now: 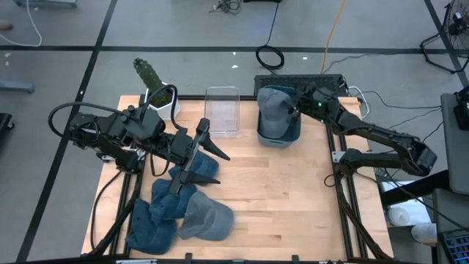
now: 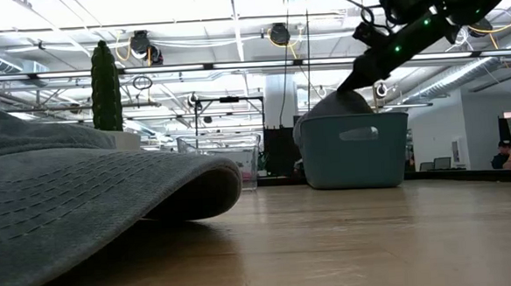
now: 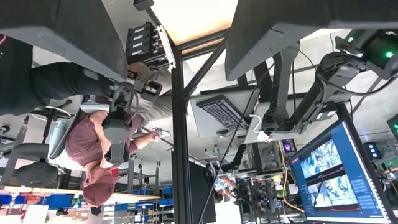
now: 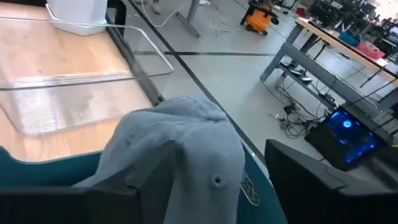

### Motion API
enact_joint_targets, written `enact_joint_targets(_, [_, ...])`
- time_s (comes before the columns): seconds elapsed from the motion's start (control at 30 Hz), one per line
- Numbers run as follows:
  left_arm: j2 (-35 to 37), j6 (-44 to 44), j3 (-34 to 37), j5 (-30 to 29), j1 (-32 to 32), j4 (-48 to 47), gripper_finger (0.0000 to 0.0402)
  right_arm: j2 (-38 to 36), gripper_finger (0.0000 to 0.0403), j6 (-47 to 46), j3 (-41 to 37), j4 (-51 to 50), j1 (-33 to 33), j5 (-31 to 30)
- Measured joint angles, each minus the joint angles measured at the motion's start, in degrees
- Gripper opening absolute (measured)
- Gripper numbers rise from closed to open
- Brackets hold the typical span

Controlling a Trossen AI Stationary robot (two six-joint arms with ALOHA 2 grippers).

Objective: Pick & Place hat
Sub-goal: Put the top gray cap into the blue bin

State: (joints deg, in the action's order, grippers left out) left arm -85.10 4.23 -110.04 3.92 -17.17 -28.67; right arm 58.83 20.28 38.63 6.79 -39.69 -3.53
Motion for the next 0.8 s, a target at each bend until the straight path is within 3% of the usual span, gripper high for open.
enact_joint_targets(0.1, [0.00,0.00,0.00,-0.01,0.00,0.02,0.0283,0.00,0.0246,1.23,0.00,0.06,1.00,-4.53])
enact_joint_targets(0.33, [0.00,0.00,0.00,0.00,0.00,0.01,0.0289,0.02,0.0251,7.86,0.00,2.54,3.86,-21.68])
enact_joint_targets(0.53, [0.00,0.00,0.00,0.01,0.00,0.00,0.0277,-0.47,0.0228,7.59,0.04,2.85,8.92,-21.32])
enact_joint_targets(0.67, [0.00,0.00,0.00,-0.01,0.00,0.02,0.0274,-0.48,0.0179,6.93,0.06,0.84,13.45,-18.39])
enact_joint_targets(0.8, [0.00,0.00,0.00,0.01,0.00,0.00,0.0281,-0.39,0.0063,4.08,2.96,-8.53,16.56,-18.71])
